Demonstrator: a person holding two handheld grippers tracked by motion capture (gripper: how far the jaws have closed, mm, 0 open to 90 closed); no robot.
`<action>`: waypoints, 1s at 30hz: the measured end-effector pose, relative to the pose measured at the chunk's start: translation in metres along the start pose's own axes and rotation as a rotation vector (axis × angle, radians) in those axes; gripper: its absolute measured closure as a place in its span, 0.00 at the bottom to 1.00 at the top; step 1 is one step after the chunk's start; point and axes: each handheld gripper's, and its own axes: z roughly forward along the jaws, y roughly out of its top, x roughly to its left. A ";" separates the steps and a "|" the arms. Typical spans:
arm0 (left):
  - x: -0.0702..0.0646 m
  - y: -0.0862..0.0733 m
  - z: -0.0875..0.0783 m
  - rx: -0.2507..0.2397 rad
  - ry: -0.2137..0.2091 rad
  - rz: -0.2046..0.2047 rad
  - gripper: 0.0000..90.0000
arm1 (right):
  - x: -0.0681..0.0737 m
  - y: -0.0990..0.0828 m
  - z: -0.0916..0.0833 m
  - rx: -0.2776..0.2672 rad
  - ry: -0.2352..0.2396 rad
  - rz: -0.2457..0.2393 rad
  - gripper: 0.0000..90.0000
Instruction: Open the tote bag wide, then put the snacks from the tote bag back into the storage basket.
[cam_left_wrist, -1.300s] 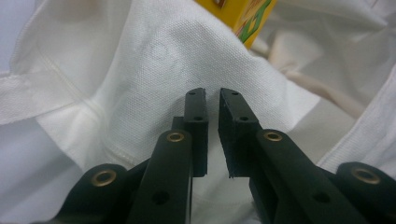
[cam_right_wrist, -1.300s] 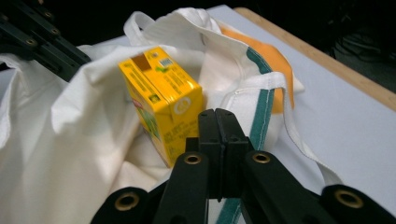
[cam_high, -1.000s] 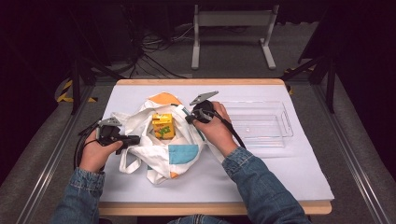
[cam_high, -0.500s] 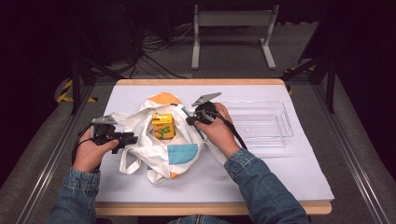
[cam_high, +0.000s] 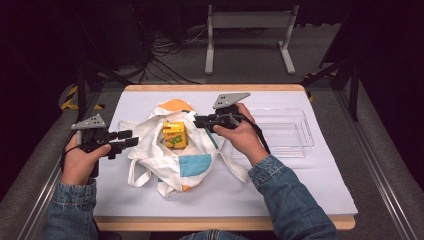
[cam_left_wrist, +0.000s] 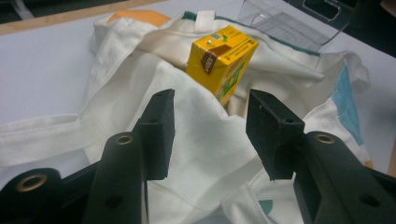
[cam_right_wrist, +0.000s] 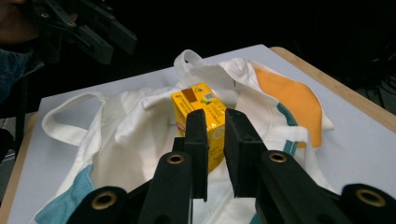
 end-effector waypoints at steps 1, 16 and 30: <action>0.000 0.001 0.000 -0.007 -0.006 0.003 0.58 | 0.000 0.001 0.000 -0.005 0.008 0.001 0.86; -0.008 0.009 -0.004 -0.037 -0.010 0.028 0.54 | -0.011 0.014 0.007 -0.012 0.142 -0.022 0.52; -0.009 0.013 -0.010 -0.063 0.000 0.037 0.53 | -0.024 0.021 0.033 0.018 0.163 0.014 0.31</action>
